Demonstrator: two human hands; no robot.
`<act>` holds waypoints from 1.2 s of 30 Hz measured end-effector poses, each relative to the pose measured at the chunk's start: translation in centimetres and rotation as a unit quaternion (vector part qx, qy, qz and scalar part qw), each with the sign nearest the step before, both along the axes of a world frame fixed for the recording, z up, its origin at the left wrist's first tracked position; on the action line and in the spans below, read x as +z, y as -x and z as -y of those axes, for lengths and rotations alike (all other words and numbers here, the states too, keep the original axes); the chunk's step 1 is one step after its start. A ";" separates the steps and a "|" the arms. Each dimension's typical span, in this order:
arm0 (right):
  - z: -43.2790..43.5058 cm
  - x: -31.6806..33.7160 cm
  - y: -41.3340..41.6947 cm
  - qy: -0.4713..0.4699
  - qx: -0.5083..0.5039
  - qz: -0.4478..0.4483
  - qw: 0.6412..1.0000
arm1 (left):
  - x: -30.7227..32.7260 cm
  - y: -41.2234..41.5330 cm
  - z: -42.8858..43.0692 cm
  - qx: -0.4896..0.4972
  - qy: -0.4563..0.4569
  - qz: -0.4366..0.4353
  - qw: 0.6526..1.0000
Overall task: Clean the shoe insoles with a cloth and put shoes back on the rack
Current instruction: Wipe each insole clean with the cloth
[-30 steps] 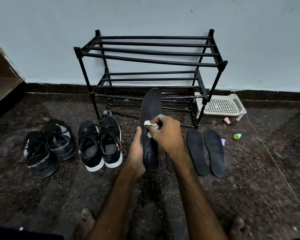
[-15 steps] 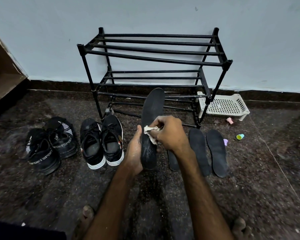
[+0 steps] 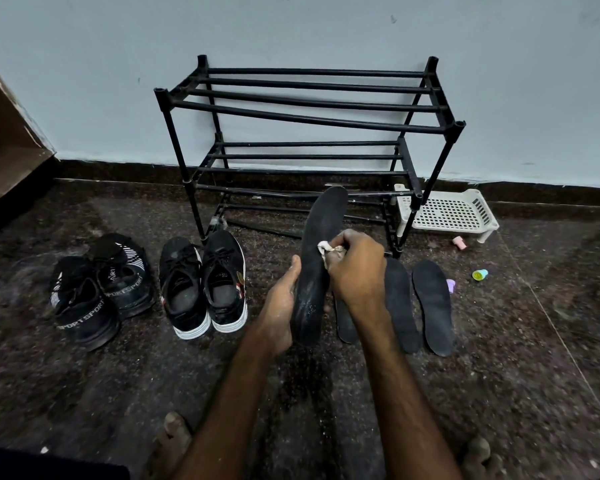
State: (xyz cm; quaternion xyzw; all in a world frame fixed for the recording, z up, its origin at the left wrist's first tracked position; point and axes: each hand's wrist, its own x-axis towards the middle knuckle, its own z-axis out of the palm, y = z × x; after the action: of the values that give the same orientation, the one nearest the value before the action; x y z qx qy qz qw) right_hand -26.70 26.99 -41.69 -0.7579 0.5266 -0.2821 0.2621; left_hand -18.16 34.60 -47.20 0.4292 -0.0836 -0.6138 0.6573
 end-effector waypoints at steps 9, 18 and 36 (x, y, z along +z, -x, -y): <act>-0.3 1.0 0.4 -0.005 0.055 -0.068 0.996 | 0.0 -1.2 -0.3 0.000 0.026 -0.028 0.999; -1.7 1.4 -1.3 0.074 0.203 -0.049 0.975 | 1.0 -1.6 -0.9 0.025 0.057 -0.097 0.993; -0.9 0.9 -0.9 0.113 0.092 0.013 0.989 | 1.6 -1.2 -0.6 -0.025 0.032 -0.024 0.999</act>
State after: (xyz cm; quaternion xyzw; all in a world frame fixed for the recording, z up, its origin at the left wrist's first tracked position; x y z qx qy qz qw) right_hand -25.76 27.94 -40.83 -0.8243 0.4158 -0.3243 0.2061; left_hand -16.93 35.24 -45.59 0.3906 -0.0979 -0.6373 0.6570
